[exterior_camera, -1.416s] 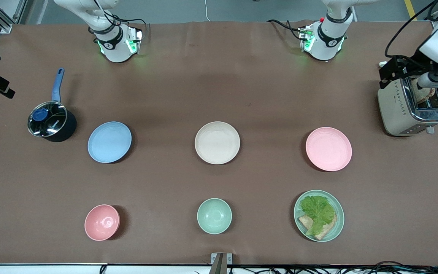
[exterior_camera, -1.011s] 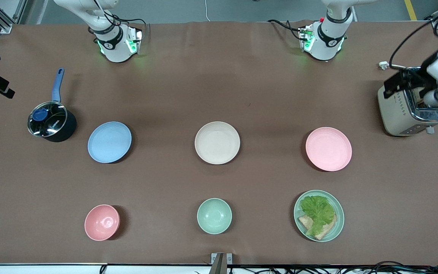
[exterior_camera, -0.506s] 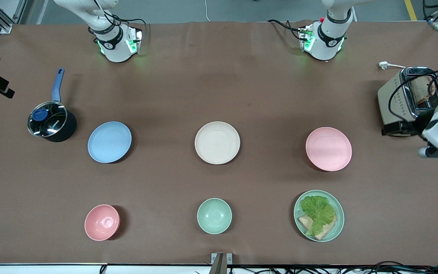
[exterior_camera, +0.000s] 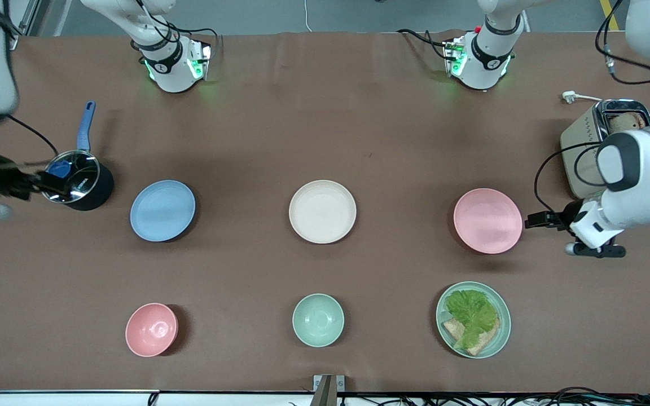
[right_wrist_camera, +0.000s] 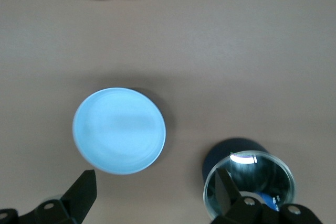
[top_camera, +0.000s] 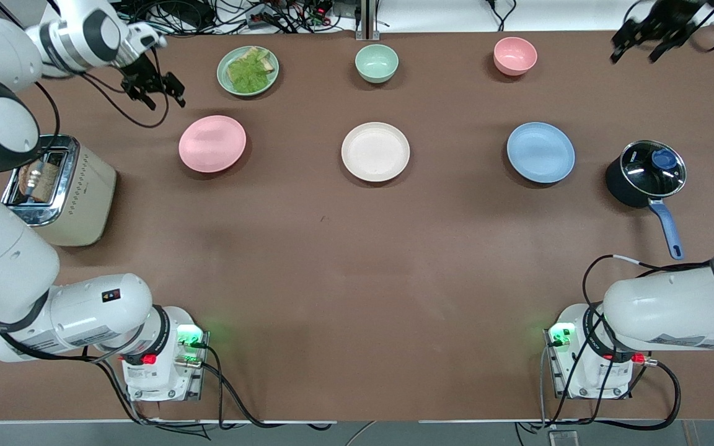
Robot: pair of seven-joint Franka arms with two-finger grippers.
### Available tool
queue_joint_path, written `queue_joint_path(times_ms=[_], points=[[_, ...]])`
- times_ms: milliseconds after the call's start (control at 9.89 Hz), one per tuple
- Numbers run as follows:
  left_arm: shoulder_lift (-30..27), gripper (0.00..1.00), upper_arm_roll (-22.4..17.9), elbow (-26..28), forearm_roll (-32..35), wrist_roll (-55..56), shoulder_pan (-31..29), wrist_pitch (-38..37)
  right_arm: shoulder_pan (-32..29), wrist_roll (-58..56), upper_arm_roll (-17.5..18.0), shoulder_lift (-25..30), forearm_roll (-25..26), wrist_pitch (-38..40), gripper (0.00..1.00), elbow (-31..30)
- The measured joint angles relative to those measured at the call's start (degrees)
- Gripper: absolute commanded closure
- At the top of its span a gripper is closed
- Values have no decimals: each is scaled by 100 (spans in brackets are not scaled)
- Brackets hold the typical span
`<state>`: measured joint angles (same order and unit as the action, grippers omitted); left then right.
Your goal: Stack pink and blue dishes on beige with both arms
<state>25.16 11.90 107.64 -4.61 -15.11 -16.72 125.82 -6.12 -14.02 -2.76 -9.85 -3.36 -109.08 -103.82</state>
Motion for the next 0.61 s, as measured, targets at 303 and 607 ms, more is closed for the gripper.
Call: queue_joint_path(times_ms=[303, 607], points=[[619, 40, 35, 30, -84, -816, -306, 363, -174, -1390, -182, -797, -837, -650, 0, -289], [804, 90, 194, 47, -224, -835, -274, 362, -241, -2586, -282, -1244, -1685, -2200, 6, -1189]])
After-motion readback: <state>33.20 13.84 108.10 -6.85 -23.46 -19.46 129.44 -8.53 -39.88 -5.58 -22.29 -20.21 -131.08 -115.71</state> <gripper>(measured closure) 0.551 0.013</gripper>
